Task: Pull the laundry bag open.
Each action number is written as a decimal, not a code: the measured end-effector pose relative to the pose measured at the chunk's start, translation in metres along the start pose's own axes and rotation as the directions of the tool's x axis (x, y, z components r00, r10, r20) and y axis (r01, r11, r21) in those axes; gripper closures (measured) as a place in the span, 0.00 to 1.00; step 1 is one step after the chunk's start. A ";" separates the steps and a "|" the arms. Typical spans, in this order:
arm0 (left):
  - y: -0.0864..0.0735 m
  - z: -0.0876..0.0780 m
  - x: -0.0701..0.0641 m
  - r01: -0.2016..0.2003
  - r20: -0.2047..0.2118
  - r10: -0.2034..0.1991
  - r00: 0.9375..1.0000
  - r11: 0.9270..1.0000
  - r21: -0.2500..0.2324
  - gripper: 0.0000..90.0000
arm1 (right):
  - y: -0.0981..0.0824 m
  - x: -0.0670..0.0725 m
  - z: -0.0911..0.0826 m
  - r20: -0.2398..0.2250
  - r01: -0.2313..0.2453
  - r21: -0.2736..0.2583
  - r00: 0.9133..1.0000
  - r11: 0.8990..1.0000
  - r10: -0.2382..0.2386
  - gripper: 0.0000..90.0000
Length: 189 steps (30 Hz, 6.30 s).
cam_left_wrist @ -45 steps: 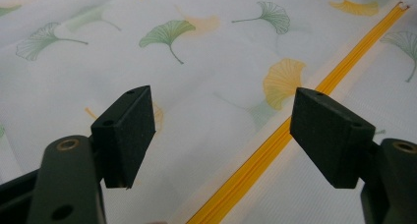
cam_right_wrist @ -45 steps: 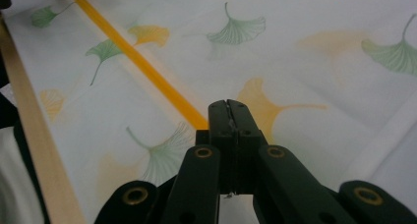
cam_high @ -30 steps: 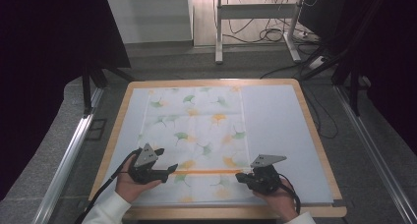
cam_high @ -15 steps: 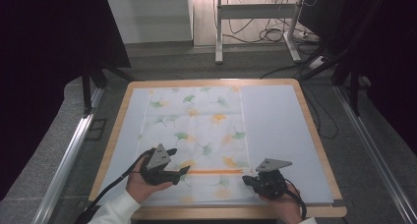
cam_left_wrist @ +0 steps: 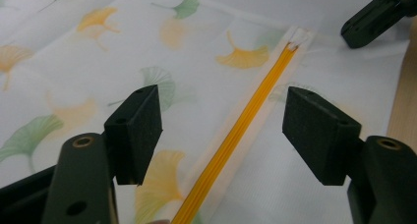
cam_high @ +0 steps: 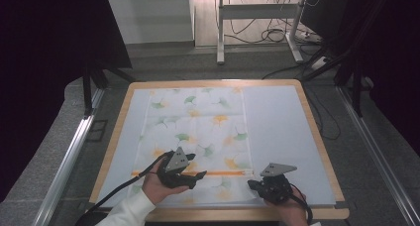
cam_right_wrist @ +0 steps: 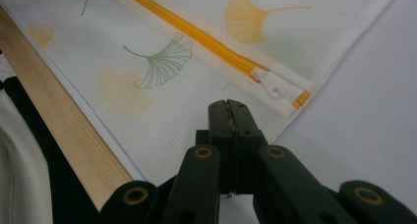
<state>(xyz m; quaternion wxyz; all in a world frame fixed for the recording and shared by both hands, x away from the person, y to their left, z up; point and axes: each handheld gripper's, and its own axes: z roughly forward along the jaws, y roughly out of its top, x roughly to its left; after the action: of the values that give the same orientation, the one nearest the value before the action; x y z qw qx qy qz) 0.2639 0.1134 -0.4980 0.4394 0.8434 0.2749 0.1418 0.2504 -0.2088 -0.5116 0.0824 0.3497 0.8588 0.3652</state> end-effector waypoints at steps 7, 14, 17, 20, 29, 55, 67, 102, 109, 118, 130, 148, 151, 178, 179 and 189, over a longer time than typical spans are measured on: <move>0.011 0.018 -0.007 -0.014 0.031 0.013 0.999 1.000 0.021 0.39 | 0.000 -0.003 0.002 -0.003 -0.006 0.007 1.000 1.000 0.006 0.99; 0.016 0.031 -0.013 -0.022 0.041 0.020 0.999 0.999 0.042 0.42 | 0.000 -0.002 0.004 -0.011 -0.005 0.018 1.000 1.000 0.005 0.99; 0.019 0.036 -0.017 -0.018 0.054 0.016 0.998 0.999 0.031 0.43 | 0.000 -0.003 0.005 -0.012 -0.002 0.022 1.000 1.000 0.002 0.99; 0.022 0.042 -0.021 -0.043 0.041 0.041 0.998 0.998 0.051 0.43 | 0.000 -0.003 0.005 -0.013 -0.001 0.024 1.000 1.000 0.001 0.99; 0.027 0.054 -0.023 -0.035 0.047 0.032 0.998 0.997 0.063 0.46 | 0.000 -0.003 0.005 -0.021 -0.002 0.028 1.000 1.000 0.003 0.99; 0.055 0.102 -0.047 -0.135 0.117 0.126 0.985 0.988 0.078 0.50 | -0.002 -0.002 0.004 -0.024 -0.009 0.032 1.000 0.999 0.009 0.99; 0.064 0.123 -0.053 -0.185 0.149 0.168 0.974 0.976 0.111 0.53 | -0.002 -0.001 0.004 -0.032 -0.010 0.037 0.999 0.999 0.011 0.99; 0.061 0.136 -0.042 -0.145 0.198 0.114 0.974 0.978 0.151 0.95 | 0.003 -0.005 0.016 -0.019 0.006 0.059 1.000 0.998 -0.005 0.99; 0.061 0.138 -0.041 -0.115 0.197 0.084 0.977 0.982 0.152 0.99 | 0.003 -0.006 0.016 -0.018 0.002 0.060 1.000 0.998 -0.001 0.99; 0.060 0.141 -0.040 -0.091 0.207 0.058 0.977 0.984 0.154 1.00 | 0.009 -0.007 0.020 0.000 -0.001 0.065 1.000 0.998 0.001 0.99; 0.059 0.137 -0.045 -0.129 0.172 0.103 0.980 0.980 0.149 1.00 | 0.011 -0.019 0.023 -0.004 -0.103 0.052 0.995 0.993 0.104 0.99; 0.056 0.131 -0.043 -0.162 0.152 0.137 0.979 0.973 0.167 1.00 | 0.008 -0.030 0.022 -0.055 -0.197 0.055 0.978 0.979 0.200 0.99; 0.055 0.129 -0.041 -0.155 0.155 0.129 0.979 0.974 0.167 1.00 | 0.008 -0.030 0.022 -0.055 -0.200 0.053 0.978 0.978 0.202 0.99; 0.049 0.126 -0.039 -0.152 0.145 0.129 0.981 0.976 0.156 1.00 | 0.021 -0.044 0.027 -0.057 -0.253 0.037 0.965 0.967 0.255 0.99; 0.049 0.126 -0.039 -0.155 0.144 0.133 0.981 0.976 0.156 1.00 | 0.021 -0.043 0.028 -0.056 -0.250 0.041 0.966 0.967 0.252 0.99; 0.049 0.123 -0.040 -0.163 0.128 0.143 0.981 0.973 0.166 1.00 | 0.023 -0.043 0.032 -0.051 -0.262 0.056 0.963 0.963 0.265 1.00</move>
<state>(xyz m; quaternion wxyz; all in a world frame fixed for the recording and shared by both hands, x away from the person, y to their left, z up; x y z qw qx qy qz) 0.3074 -0.0149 -0.5283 0.3662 0.9043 0.1947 0.1017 0.3072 -0.2075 -0.5240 -0.0005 0.4519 0.8153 0.3620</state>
